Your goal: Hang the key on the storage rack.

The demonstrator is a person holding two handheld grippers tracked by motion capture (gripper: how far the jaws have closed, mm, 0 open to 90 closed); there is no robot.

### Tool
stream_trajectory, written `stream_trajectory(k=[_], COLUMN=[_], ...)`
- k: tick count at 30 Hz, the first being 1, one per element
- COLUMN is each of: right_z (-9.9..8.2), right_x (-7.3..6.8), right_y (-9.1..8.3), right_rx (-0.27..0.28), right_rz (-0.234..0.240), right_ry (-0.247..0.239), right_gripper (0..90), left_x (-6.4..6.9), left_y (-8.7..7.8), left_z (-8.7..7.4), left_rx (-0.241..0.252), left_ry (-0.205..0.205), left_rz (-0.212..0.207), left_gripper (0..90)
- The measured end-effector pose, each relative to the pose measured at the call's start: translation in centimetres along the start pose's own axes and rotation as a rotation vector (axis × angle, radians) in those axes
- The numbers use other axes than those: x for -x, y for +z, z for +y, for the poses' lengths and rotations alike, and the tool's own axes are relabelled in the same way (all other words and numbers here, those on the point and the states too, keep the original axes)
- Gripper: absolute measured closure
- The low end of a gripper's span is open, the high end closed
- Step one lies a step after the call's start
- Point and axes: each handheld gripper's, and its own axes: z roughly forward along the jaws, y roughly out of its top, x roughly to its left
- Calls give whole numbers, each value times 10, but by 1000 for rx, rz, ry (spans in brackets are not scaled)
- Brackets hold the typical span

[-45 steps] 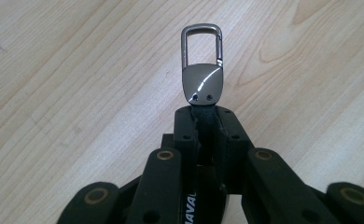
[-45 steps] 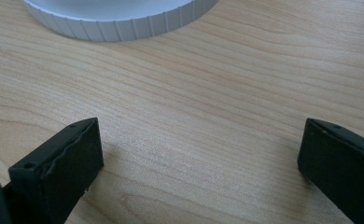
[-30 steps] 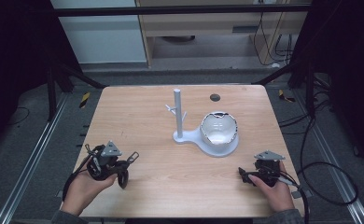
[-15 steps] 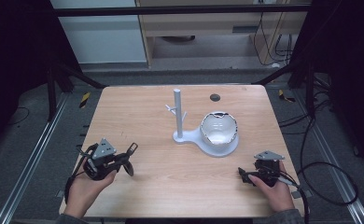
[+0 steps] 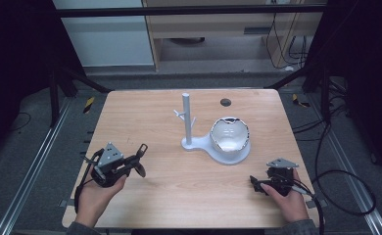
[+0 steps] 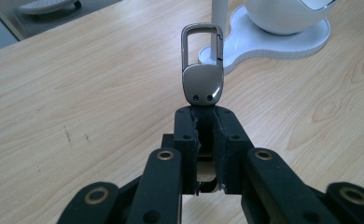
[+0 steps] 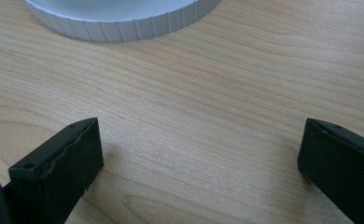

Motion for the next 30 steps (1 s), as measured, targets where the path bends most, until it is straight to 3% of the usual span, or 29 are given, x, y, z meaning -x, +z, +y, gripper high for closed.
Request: stream_trajectory(k=[8, 16, 20, 23, 30], right_z=[0, 0, 1, 1, 2], right_x=[-1, 0, 1, 1, 1], right_y=[-1, 0, 0, 1, 2], right_rx=[-2, -1, -2, -2, 0], right_rz=[-2, -3, -6, -5, -6], right_ry=[12, 9, 16, 17, 9], right_gripper=[5, 4, 4, 4, 4], left_x=[8, 17, 20, 22, 28], left_y=[6, 10, 11, 13, 15], left_z=[17, 47, 54, 65, 79], left_rx=[36, 55, 55, 33, 52], left_ry=[3, 19, 3, 32, 52], left_rz=[1, 0, 1, 14, 15], left_gripper=[803, 803, 803, 803, 803])
